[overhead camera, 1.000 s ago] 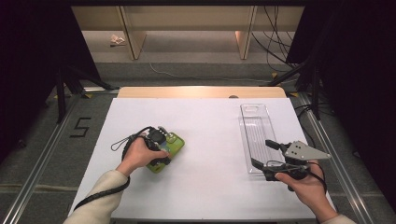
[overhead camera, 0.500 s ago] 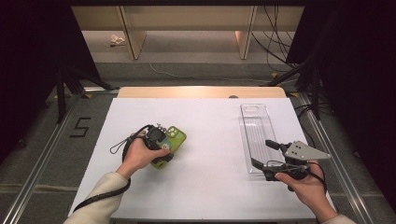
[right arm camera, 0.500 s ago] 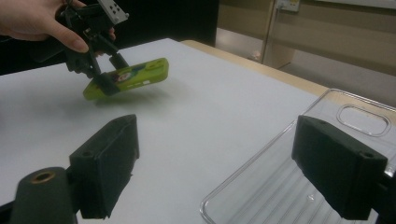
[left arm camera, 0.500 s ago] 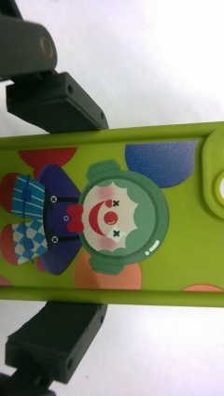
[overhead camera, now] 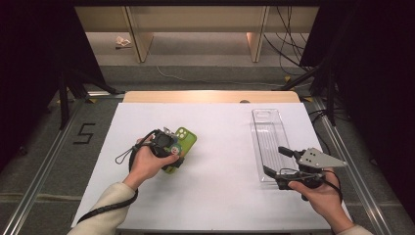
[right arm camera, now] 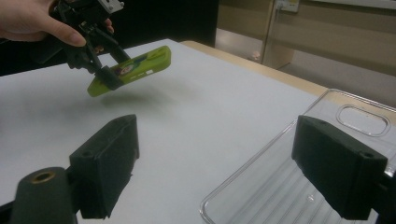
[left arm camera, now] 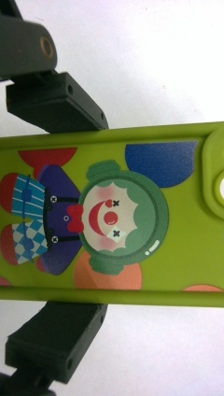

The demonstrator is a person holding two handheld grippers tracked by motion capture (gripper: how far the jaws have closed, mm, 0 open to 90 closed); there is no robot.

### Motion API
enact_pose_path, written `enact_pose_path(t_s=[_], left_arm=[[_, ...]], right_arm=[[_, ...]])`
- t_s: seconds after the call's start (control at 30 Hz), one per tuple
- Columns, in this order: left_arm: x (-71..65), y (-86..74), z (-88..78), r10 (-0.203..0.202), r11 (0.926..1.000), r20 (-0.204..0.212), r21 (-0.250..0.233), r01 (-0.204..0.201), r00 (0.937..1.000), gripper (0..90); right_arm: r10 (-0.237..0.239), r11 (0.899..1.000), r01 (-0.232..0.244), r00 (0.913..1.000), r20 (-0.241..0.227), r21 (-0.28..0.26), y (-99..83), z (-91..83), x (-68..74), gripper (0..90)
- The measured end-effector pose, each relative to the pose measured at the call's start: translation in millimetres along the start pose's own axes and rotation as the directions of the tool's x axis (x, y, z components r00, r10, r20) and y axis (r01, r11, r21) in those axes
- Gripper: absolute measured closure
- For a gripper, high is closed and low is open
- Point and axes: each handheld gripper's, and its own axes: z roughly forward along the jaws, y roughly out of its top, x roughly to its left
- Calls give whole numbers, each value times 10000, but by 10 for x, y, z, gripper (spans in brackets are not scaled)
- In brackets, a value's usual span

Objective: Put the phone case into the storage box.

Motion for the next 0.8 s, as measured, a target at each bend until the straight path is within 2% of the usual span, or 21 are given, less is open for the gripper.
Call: enact_pose_path(t_s=[0.57, 0.8], left_arm=[[-35, -30, -78, 3, 9977, -20, -675, -4, 10000, 162], [-81, -37, -115, 104, 9935, 35, -1136, -99, 9999, 162]], right_arm=[[29, 10000, -29, 10000, -17, -9, 5, 5, 7, 160], [77, 10000, -77, 10000, -17, -63, 8, 16, 10, 160]])
